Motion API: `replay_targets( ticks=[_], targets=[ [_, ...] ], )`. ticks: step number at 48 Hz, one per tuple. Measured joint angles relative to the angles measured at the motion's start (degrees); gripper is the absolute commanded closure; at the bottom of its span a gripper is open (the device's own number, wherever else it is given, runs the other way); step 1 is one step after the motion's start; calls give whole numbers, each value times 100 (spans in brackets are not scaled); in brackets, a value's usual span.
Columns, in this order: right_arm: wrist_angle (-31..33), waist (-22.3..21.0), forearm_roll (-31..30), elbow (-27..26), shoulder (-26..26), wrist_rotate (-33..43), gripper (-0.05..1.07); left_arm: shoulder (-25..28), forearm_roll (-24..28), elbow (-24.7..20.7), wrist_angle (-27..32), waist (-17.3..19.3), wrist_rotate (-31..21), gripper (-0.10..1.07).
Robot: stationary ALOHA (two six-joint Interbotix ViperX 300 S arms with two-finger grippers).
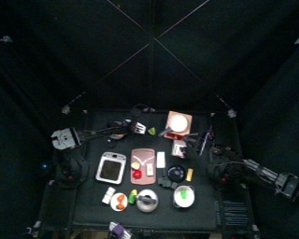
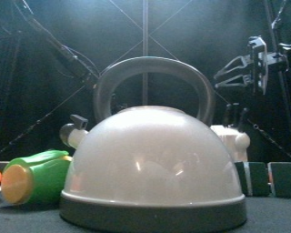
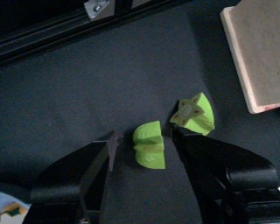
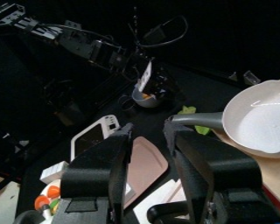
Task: Grab rice
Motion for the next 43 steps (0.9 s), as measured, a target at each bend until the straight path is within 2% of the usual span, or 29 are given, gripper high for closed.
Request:
replay_targets(
  ticks=[9,19,30,43],
  targets=[
    [0,0,-9,-9,0,-9,28,-141,97,9,0,-97,0,10],
    [0,9,0,-9,0,35,28,-554,413,237,0,-352,9,10],
    [0,44,114,44,18,53,28,-1204,853,756,-9,-677,26,10],
    [0,264,598,158,18,62,28,-2153,1099,1775,-246,-809,0,10]
  ],
)
